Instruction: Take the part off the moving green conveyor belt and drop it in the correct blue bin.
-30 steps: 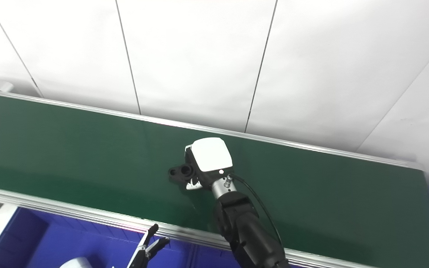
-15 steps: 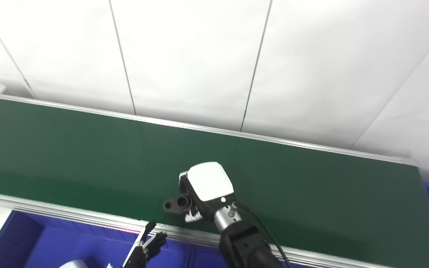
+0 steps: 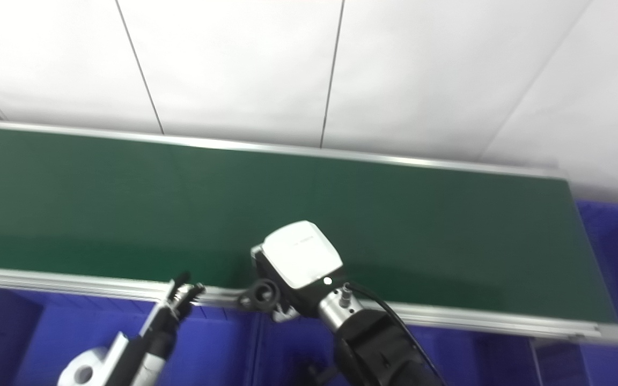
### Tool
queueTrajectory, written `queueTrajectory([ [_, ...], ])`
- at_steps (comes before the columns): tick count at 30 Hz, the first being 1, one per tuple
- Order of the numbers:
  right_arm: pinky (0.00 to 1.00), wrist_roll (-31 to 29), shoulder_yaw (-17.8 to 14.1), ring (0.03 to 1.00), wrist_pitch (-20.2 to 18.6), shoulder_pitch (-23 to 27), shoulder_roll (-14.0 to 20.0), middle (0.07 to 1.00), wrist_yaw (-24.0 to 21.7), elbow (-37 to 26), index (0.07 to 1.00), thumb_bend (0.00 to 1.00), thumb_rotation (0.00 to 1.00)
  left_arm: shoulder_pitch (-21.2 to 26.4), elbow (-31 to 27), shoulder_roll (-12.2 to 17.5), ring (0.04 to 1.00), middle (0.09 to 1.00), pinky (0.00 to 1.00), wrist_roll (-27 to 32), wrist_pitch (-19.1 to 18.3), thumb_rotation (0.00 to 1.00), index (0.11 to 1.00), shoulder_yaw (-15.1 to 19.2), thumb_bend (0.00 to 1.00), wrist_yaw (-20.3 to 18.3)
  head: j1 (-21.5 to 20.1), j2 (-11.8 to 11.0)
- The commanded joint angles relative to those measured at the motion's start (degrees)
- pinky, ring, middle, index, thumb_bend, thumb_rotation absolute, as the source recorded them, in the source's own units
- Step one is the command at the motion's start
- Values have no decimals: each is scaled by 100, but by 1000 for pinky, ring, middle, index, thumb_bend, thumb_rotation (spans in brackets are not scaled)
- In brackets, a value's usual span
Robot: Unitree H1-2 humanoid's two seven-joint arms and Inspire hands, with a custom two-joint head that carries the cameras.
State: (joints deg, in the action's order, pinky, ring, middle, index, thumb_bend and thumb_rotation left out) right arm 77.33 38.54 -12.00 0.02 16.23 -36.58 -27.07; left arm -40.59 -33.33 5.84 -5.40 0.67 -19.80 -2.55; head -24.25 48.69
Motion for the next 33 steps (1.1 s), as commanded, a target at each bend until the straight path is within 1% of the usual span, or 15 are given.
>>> queueTrajectory([
  [1,64,194,-55,114,246,-159,-29,196,-418,-458,487,517,117,23,-235,52,1000,964,1000,126,-72,1000,1000,57,631,-104,-68,-41],
  [4,75,478,-99,126,293,-633,-89,210,-679,-640,488,518,118,52,-193,72,1000,967,1000,239,-84,1000,1000,139,594,-146,-138,-153],
  [8,99,1034,-200,161,325,-1103,-446,263,-1479,-828,489,516,117,143,-117,56,1000,957,1000,220,-65,1000,1000,205,540,-164,-258,-116],
  [10,92,1260,-259,161,434,-1263,-550,261,-1630,-839,487,519,118,201,-118,34,994,947,1000,206,-70,1000,1000,218,499,-162,-367,-82],
  [15,65,1451,-510,133,590,-1514,-604,223,-1546,-669,480,523,120,232,-222,7,1000,954,1000,311,-214,1000,1000,203,499,-190,-386,41],
  [19,94,1453,-757,164,500,-1633,-577,264,-926,-86,487,519,118,199,-331,-26,1000,954,1000,405,-361,1000,1000,208,534,-189,-375,116],
  [20,121,1428,-813,192,462,-1640,-612,293,-758,36,573,690,143,193,-337,-29,1000,951,1000,444,-383,1000,1000,219,553,-192,-375,116],
  [21,126,1434,-851,197,446,-1643,-642,299,-637,118,590,726,149,184,-354,-25,1000,951,1000,480,-407,1000,1000,226,556,-201,-347,154],
  [23,168,1565,-870,251,482,-1608,-675,351,-574,183,649,880,308,177,-389,-14,1000,952,1000,542,-456,1000,1000,242,567,-218,-358,185],
  [24,272,1657,-862,369,515,-1581,-680,484,-595,188,672,952,467,178,-405,-12,1000,953,1000,568,-478,1000,1000,251,573,-226,-358,185],
  [25,308,1778,-846,409,538,-1556,-695,529,-606,182,679,976,521,186,-434,-6,1000,953,1000,575,-506,1000,1000,267,575,-229,-403,237],
  [28,407,1989,-856,512,562,-1539,-769,634,-660,102,687,999,685,201,-504,-3,998,943,1000,580,-581,1000,1000,306,578,-237,-414,256],
  [30,413,2004,-921,520,589,-1513,-836,638,-847,-46,697,1000,793,218,-566,-8,992,939,1000,571,-681,1000,1000,324,583,-243,-439,314],
  [32,411,2014,-968,519,633,-1495,-877,637,-946,-110,699,1000,811,236,-594,-12,991,939,1000,569,-739,1000,1000,339,583,-247,-444,350],
  [33,382,2018,-990,498,676,-1498,-873,627,-947,-201,692,1000,859,242,-593,-12,989,938,1000,558,-742,1000,1000,342,580,-248,-444,350],
])
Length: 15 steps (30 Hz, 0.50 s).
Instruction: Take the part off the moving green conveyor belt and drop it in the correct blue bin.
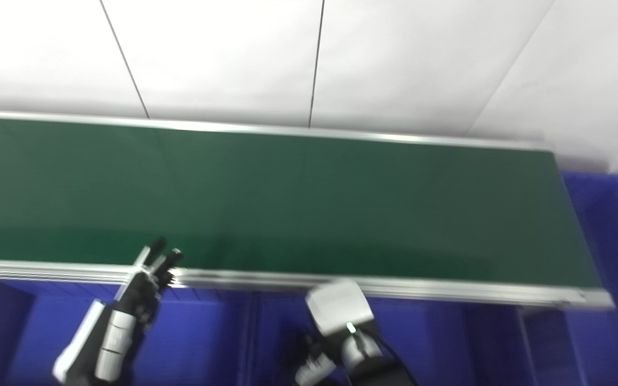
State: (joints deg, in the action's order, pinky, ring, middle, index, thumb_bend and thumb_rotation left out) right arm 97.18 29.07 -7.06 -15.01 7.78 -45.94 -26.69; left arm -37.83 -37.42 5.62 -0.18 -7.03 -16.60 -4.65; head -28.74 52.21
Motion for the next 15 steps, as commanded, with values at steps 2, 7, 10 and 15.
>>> queueTrajectory([
  [2,317,-32,-128,448,212,-57,-88,605,-104,-518,684,1000,948,-14,-140,11,986,939,1000,26,37,1000,1000,24,569,-46,39,-22],
  [7,439,-364,-573,587,-35,-508,-968,707,-1265,-1866,755,961,1000,9,-156,-14,994,945,1000,-11,-12,1000,1000,6,555,-53,209,-13],
  [10,550,-151,-778,716,-1,-1087,-1935,789,-2096,-2706,776,811,890,20,-181,-69,994,949,1000,-42,-36,1000,1000,17,593,-10,267,74],
  [15,628,-2028,-631,771,-522,-2742,-2880,817,-230,-2774,777,680,818,145,-228,-119,1000,995,1000,22,-190,1000,1000,62,668,-23,315,273],
])
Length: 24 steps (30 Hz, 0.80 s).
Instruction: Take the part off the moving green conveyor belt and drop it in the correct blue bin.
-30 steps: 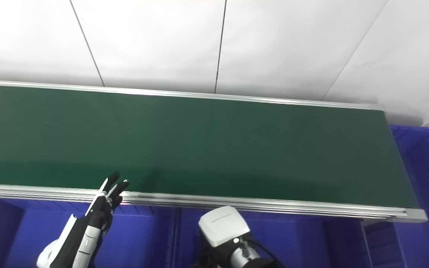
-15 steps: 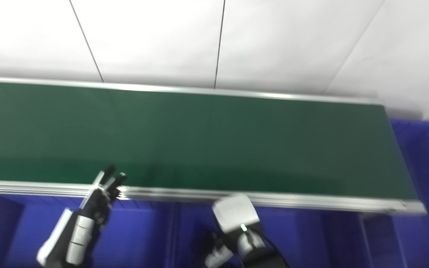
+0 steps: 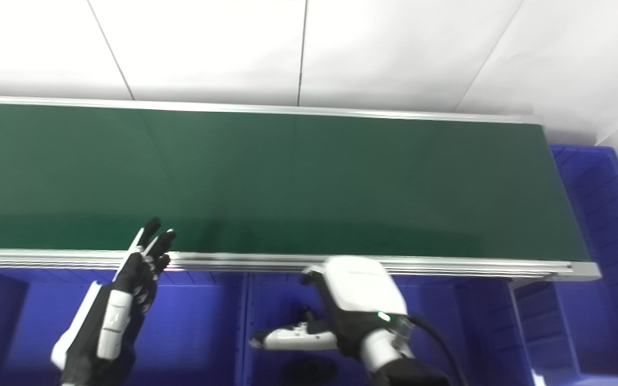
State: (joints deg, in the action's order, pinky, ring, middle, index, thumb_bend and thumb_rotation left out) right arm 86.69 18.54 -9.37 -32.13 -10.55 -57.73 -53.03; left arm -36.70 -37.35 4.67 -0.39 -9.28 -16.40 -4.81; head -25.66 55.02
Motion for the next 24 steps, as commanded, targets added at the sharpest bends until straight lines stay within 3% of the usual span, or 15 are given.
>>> queueTrajectory([
  [1,705,-2493,512,814,-649,-1563,-1095,849,1681,-73,812,716,891,73,-191,9,1000,998,1000,165,144,1000,1000,71,669,-48,-41,20],
  [3,795,-4781,541,865,-1035,-2227,-1119,885,2632,249,853,766,965,122,-112,81,1000,1000,1000,314,322,1000,1000,123,668,-117,-23,-5],
  [4,890,-5604,457,925,-902,-2430,-1121,931,2957,573,906,834,982,131,-69,135,1000,1000,1000,360,407,1000,1000,147,680,-154,11,-16],
  [7,977,-6524,308,984,-207,-2509,-1121,986,3650,1237,972,878,999,96,61,273,1000,1000,1000,383,639,1000,1000,185,704,-235,148,-69],
  [9,963,-6807,250,967,341,-2441,-1121,976,4066,1630,951,889,1000,51,185,343,1000,1000,1000,337,846,1000,1000,210,689,-272,276,-155],
  [12,956,-6876,131,956,870,-2412,-1120,970,4267,2029,943,913,1000,-15,288,381,1000,1000,1000,323,974,1000,1000,216,686,-308,450,-266],
  [17,936,-6985,190,950,1169,-2379,-902,950,4531,2336,929,926,1000,-94,366,413,1000,1000,1000,244,1119,1000,1000,140,672,-339,504,-406],
  [24,999,-7273,614,999,1527,-2140,-127,999,4800,2556,982,899,1000,-258,413,361,1000,1000,1000,288,1239,1000,1000,54,692,-356,648,-688],
])
